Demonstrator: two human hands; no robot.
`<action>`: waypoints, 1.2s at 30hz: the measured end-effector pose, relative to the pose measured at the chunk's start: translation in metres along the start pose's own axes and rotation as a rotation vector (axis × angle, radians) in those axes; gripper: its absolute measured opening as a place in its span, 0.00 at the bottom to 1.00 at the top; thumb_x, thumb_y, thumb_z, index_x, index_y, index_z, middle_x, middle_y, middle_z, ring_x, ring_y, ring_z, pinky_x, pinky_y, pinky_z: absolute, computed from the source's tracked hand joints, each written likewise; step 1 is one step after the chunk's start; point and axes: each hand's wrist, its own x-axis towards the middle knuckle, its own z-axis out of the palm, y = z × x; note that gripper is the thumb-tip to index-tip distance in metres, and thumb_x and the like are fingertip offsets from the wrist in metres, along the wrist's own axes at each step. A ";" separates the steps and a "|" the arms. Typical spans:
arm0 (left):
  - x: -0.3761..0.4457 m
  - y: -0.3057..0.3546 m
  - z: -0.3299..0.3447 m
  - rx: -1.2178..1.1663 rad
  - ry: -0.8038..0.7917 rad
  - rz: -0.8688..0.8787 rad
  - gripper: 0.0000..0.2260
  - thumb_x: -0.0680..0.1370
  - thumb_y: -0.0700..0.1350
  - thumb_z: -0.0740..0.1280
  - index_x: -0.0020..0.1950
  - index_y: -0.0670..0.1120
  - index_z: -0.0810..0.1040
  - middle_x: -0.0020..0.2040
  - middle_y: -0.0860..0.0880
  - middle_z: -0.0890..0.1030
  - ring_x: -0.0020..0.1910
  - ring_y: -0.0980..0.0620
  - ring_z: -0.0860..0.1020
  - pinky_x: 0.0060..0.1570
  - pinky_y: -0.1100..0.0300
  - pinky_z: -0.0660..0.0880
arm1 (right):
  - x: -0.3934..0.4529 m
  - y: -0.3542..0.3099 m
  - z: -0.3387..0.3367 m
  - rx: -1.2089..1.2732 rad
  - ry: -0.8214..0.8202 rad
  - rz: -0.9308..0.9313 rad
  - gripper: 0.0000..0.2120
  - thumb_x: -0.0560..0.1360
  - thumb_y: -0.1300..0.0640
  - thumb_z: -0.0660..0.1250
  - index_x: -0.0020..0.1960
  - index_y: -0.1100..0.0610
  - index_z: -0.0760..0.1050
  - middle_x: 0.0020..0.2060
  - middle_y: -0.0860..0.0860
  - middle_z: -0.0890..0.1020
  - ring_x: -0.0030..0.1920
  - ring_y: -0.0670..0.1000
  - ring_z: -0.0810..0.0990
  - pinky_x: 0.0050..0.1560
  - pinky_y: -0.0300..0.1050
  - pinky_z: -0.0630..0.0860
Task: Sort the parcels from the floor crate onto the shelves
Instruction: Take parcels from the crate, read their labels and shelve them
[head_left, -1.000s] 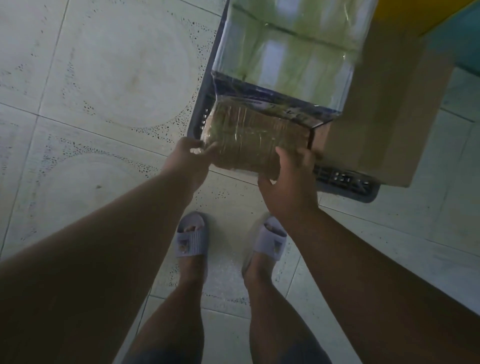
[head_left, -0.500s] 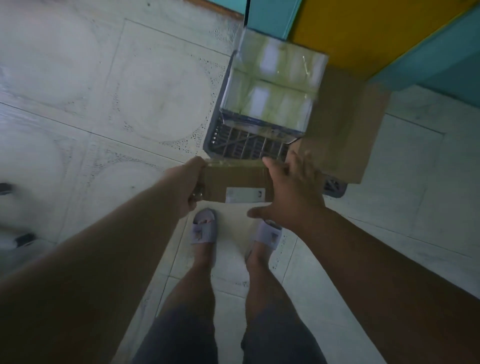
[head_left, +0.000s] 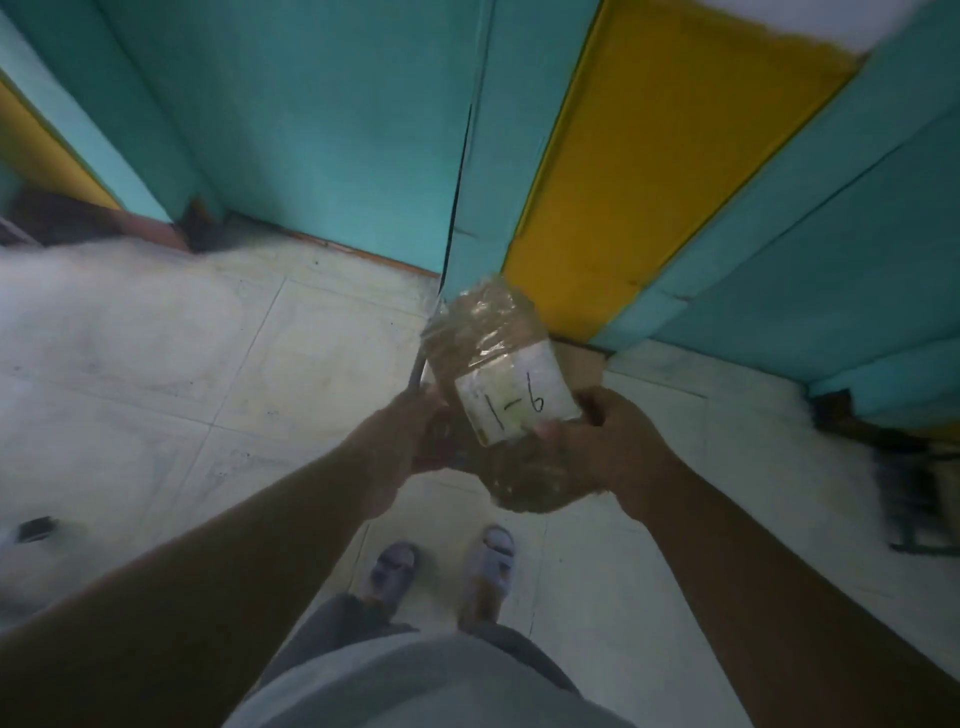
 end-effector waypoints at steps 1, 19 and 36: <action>-0.005 0.003 0.008 0.036 -0.099 0.023 0.22 0.76 0.59 0.68 0.64 0.48 0.76 0.61 0.42 0.81 0.55 0.43 0.83 0.53 0.48 0.81 | -0.009 -0.003 -0.001 0.122 0.022 0.024 0.20 0.69 0.50 0.79 0.58 0.51 0.78 0.48 0.48 0.86 0.46 0.51 0.85 0.43 0.50 0.84; -0.041 0.021 0.222 0.302 -0.496 0.285 0.13 0.80 0.47 0.67 0.62 0.61 0.78 0.58 0.53 0.84 0.55 0.50 0.84 0.56 0.44 0.79 | -0.142 0.063 -0.158 0.756 0.493 -0.233 0.32 0.72 0.59 0.76 0.71 0.42 0.68 0.59 0.55 0.83 0.56 0.55 0.84 0.55 0.61 0.81; -0.061 -0.049 0.652 0.699 -0.743 0.549 0.16 0.72 0.62 0.66 0.59 0.66 0.72 0.59 0.60 0.79 0.60 0.56 0.78 0.66 0.43 0.72 | -0.284 0.305 -0.408 0.663 0.968 -0.203 0.34 0.76 0.61 0.71 0.75 0.39 0.62 0.60 0.41 0.82 0.60 0.48 0.82 0.57 0.57 0.81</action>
